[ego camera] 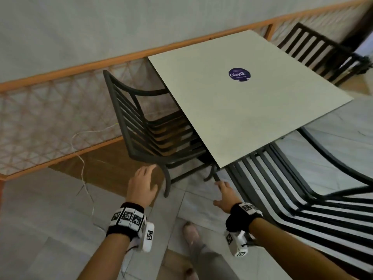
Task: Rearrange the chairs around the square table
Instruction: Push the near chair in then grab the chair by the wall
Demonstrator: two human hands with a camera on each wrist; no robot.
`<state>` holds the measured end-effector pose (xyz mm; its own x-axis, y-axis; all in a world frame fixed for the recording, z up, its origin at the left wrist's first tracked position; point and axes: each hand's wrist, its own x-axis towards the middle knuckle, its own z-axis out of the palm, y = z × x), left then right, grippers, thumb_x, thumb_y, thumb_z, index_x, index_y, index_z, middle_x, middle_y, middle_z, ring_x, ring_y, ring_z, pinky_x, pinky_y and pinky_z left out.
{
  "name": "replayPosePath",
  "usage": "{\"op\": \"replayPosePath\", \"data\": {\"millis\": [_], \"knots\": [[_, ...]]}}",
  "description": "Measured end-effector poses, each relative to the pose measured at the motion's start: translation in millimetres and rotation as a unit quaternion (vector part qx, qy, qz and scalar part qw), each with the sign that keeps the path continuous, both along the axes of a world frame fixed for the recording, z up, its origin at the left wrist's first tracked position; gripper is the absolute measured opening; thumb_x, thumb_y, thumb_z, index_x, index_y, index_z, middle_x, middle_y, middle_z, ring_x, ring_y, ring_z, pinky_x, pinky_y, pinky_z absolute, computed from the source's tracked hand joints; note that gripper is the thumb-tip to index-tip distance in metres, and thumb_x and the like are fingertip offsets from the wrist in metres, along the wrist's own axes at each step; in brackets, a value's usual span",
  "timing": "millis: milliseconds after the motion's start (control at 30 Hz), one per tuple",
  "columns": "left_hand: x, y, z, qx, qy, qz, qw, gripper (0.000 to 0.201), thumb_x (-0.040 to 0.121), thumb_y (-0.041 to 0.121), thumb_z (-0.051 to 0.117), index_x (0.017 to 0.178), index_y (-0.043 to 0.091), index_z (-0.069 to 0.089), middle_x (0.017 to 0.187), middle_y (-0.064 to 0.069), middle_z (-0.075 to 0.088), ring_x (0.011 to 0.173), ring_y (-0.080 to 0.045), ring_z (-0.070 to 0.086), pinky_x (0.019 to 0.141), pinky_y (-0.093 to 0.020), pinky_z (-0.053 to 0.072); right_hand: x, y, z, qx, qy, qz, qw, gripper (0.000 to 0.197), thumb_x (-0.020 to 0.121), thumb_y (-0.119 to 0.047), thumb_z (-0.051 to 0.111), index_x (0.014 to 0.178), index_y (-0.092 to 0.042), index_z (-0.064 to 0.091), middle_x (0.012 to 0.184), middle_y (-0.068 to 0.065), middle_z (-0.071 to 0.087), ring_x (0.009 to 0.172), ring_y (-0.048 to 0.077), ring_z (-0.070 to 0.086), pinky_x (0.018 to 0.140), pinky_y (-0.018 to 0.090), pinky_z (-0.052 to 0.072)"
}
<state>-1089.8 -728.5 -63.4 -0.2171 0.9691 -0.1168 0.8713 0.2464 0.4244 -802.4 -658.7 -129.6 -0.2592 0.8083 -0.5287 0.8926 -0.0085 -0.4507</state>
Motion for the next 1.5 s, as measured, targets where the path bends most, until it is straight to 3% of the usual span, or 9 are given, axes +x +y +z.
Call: {"op": "replayPosePath", "data": {"millis": [133,367,600,700,833,1000,1167,1300,1500], "knots": [[68.6,-33.3,-2.5,-0.004,-0.165,0.06,0.984,0.053,0.078,0.009,0.071,0.127,0.012,0.051,0.123,-0.013,0.061,0.115,-0.03,0.055,0.096,-0.041,0.045,62.2,-11.6,31.6,0.004,0.002,-0.051,0.999,0.065,0.079,-0.02,0.073,0.135,-0.012,0.04,0.139,0.015,0.04,0.121,0.031,0.049,0.1,0.036,0.043],[194.4,-33.9,-9.8,-0.052,-0.287,0.072,0.954,0.044,0.081,0.006,0.069,0.123,0.011,0.054,0.114,-0.003,0.058,0.11,-0.019,0.055,0.093,-0.027,0.04,181.6,12.9,78.2,0.057,-0.001,-0.14,0.988,0.059,0.08,-0.021,0.072,0.132,-0.011,0.046,0.137,0.018,0.046,0.12,0.033,0.051,0.097,0.035,0.044],[324.6,6.9,-25.1,-0.085,-0.392,0.186,0.897,0.029,0.08,0.002,0.07,0.102,0.015,0.057,0.106,-0.012,0.065,0.106,-0.029,0.061,0.089,-0.033,0.046,328.4,71.0,97.1,0.07,-0.01,-0.165,0.984,0.058,0.08,-0.021,0.072,0.13,-0.005,0.049,0.137,0.022,0.047,0.121,0.036,0.05,0.097,0.037,0.042],[376.0,28.1,-36.8,-0.125,-0.382,0.231,0.886,0.036,0.081,0.005,0.07,0.115,0.005,0.058,0.12,-0.016,0.064,0.113,-0.031,0.059,0.092,-0.031,0.043,381.6,101.6,100.3,0.064,0.003,-0.188,0.98,0.061,0.081,-0.018,0.072,0.133,-0.003,0.044,0.139,0.023,0.046,0.123,0.037,0.049,0.099,0.038,0.041],[424.4,43.3,-52.2,-0.17,-0.349,0.289,0.875,0.052,0.082,0.013,0.069,0.13,0.003,0.052,0.131,-0.016,0.059,0.119,-0.033,0.055,0.1,-0.037,0.045,433.2,135.5,95.2,0.043,-0.006,-0.188,0.981,0.066,0.08,-0.018,0.072,0.135,-0.001,0.041,0.138,0.023,0.049,0.125,0.038,0.048,0.099,0.04,0.041],[464.2,62.0,-73.6,-0.184,-0.347,0.372,0.841,0.073,0.08,0.011,0.069,0.143,0.002,0.033,0.146,-0.021,0.043,0.13,-0.037,0.045,0.107,-0.04,0.04,467.7,185.2,75.8,0.014,-0.003,-0.186,0.982,0.062,0.081,-0.021,0.072,0.132,-0.001,0.043,0.133,0.023,0.052,0.12,0.038,0.051,0.092,0.038,0.043],[479.2,76.7,-108.5,-0.169,-0.336,0.457,0.806,0.07,0.069,0.01,0.075,0.131,0.002,0.044,0.131,-0.021,0.057,0.116,-0.038,0.057,0.102,-0.043,0.048,478.1,229.8,44.7,-0.006,-0.021,-0.167,0.986,0.061,0.081,-0.019,0.071,0.131,0.0,0.042,0.129,0.025,0.053,0.117,0.039,0.052,0.085,0.036,0.042],[485.9,85.5,-129.9,-0.161,-0.336,0.505,0.779,0.071,0.071,0.002,0.067,0.136,0.001,0.036,0.129,-0.025,0.056,0.114,-0.04,0.057,0.1,-0.044,0.048,482.0,265.7,16.2,-0.002,-0.039,-0.152,0.988,0.063,0.08,-0.014,0.073,0.131,0.002,0.039,0.129,0.027,0.053,0.116,0.041,0.053,0.091,0.042,0.045],[499.9,84.4,-152.1,-0.172,-0.255,0.517,0.799,0.076,0.081,-0.004,0.052,0.147,0.012,0.018,0.133,-0.029,0.05,0.116,-0.046,0.053,0.1,-0.053,0.046,505.7,294.8,-28.1,-0.025,-0.098,-0.132,0.986,0.063,0.079,-0.01,0.073,0.131,0.002,0.04,0.126,0.028,0.054,0.114,0.043,0.054,0.091,0.044,0.046]]}}
